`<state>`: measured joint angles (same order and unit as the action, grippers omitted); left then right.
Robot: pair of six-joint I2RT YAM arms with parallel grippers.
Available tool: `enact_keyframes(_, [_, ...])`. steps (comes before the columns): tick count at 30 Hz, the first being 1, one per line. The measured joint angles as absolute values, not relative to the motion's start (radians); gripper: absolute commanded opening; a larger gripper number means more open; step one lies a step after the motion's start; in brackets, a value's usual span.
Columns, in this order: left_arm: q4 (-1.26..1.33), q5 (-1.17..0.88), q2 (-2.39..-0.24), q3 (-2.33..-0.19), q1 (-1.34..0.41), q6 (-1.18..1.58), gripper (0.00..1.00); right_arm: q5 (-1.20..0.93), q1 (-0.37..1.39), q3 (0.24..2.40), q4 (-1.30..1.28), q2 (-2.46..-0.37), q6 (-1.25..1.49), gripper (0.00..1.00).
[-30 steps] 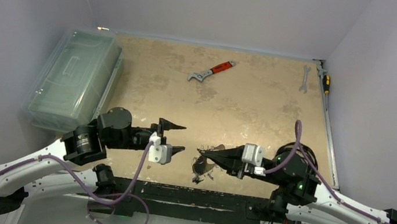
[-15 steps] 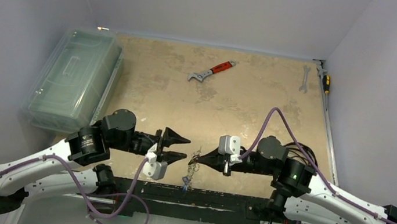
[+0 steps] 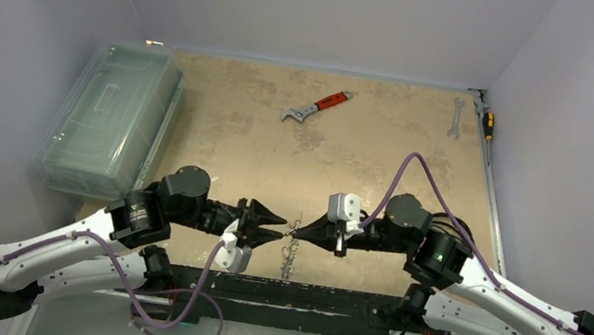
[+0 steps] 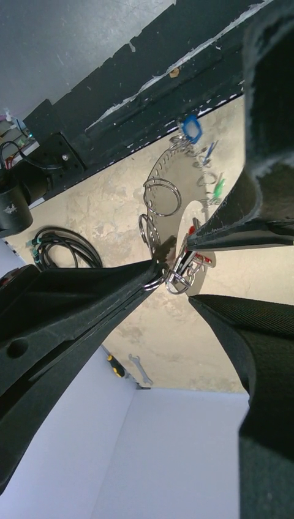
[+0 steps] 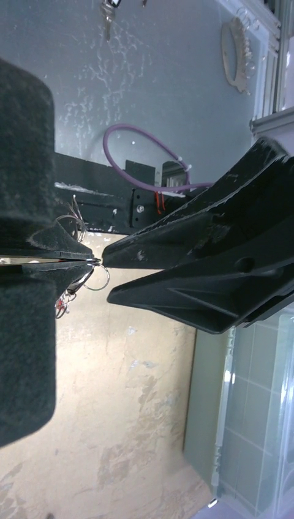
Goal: Put the keys on the keyring
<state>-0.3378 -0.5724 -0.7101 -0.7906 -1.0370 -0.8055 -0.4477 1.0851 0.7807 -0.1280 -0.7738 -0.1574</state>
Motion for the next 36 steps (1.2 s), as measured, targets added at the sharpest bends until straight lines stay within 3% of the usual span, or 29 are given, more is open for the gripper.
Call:
enact_keyframes(7, [-0.301, -0.578, -0.718, -0.773, -1.037, -0.805, 0.23, -0.470, 1.085, 0.784, -0.128, -0.774, -0.155, 0.00])
enact_keyframes(14, [-0.270, -0.600, -0.721, -0.755, -1.037, -0.799, 0.00, -0.490, 1.085, 0.795, -0.129, -0.788, -0.149, 0.00])
enact_keyframes(21, [-0.252, -0.604, -0.734, -0.754, -1.037, -0.780, 0.00, -0.459, 1.084, 0.792, -0.105, -0.770, -0.143, 0.00])
enact_keyframes(29, [-0.128, -0.476, -0.748, -0.755, -1.037, -0.652, 0.00, -0.292, 1.084, 0.690, 0.113, -0.687, -0.096, 0.00])
enact_keyframes(31, [-0.114, -0.450, -0.755, -0.755, -1.036, -0.631, 0.19, -0.266, 1.084, 0.682, 0.151, -0.696, -0.089, 0.00])
enact_keyframes(33, [-0.110, -0.434, -0.765, -0.755, -1.036, -0.614, 0.49, -0.248, 1.084, 0.680, 0.191, -0.713, -0.086, 0.00])
enact_keyframes(36, [-0.123, -0.417, -0.781, -0.756, -1.034, -0.598, 0.53, -0.233, 1.085, 0.678, 0.240, -0.727, -0.081, 0.00])
